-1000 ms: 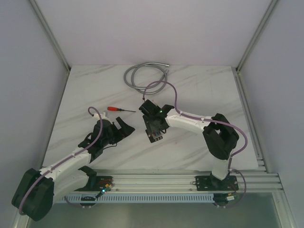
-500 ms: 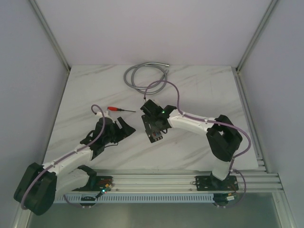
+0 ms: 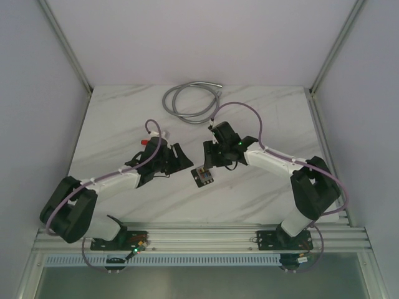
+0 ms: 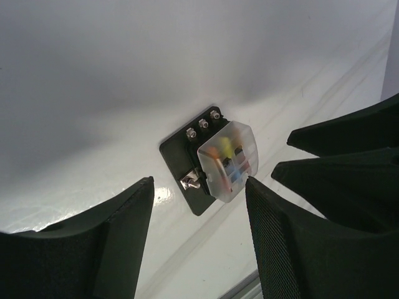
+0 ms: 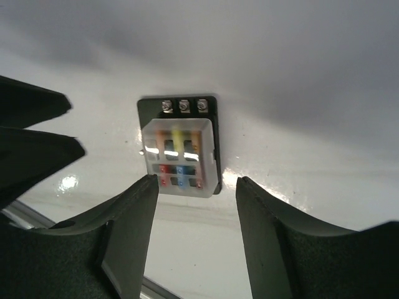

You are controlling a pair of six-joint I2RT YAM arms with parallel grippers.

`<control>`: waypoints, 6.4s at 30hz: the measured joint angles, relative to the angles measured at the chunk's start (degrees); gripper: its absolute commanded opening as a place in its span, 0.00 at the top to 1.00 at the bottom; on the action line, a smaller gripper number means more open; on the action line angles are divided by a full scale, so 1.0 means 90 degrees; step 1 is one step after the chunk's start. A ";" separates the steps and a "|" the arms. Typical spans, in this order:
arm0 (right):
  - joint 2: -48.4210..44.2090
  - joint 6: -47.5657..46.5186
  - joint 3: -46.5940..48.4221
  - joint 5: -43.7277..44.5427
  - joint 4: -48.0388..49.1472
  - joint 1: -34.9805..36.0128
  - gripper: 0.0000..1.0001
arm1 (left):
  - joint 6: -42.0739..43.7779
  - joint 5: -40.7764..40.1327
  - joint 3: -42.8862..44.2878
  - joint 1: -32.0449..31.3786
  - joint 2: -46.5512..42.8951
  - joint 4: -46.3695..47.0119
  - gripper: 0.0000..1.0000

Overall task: Snap on the fuse box
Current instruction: Close the fuse box cover on the fuse box base, then reset both arms

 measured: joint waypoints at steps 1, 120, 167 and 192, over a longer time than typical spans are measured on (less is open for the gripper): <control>0.0005 -0.0015 0.0000 -0.0070 0.0051 -0.0002 0.40 | 0.0029 0.0034 0.0068 -0.0029 0.0109 0.0000 0.31; 0.0257 0.0857 -0.0729 -0.0668 0.0430 0.0522 0.51 | -0.0447 0.0265 0.0199 -0.0709 0.1358 0.0612 0.71; -0.1683 -0.2232 -0.5010 0.3946 0.7669 -0.3436 0.00 | 0.2550 -0.4369 -0.1234 0.2263 -0.0814 0.1785 0.00; -0.0588 -0.2545 -0.5564 0.2348 1.0190 -0.4282 0.00 | 0.5333 -0.3060 -0.2511 0.3092 0.1224 0.6892 0.00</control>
